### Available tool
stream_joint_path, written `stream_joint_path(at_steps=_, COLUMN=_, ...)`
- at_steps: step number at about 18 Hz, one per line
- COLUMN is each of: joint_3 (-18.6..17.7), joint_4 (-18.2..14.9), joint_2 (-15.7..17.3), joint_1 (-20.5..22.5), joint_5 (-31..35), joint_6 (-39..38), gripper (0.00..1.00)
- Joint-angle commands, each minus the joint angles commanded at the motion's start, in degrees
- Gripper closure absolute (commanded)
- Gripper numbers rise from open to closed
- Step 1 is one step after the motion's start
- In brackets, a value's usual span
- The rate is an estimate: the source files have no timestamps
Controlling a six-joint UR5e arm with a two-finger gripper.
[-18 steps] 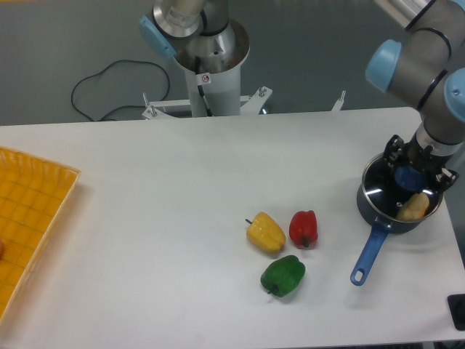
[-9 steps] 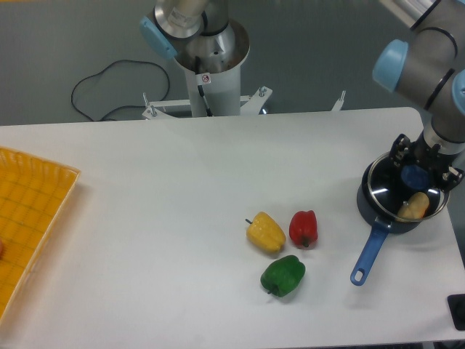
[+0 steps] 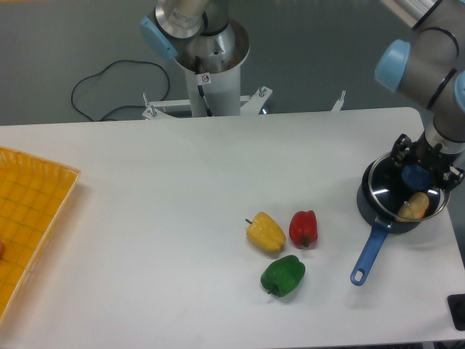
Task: Close the pot lid
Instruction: 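Hold the lid knob and settle the lid flat on the saucepan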
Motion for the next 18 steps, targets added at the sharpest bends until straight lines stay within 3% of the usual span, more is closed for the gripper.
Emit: stream_joint_path(at_steps=18, joint_3=-1.4, joint_4=1.7, joint_2=0.0, joint_1=-0.1, joint_5=-0.4, joint_6=-0.3, gripper=0.45)
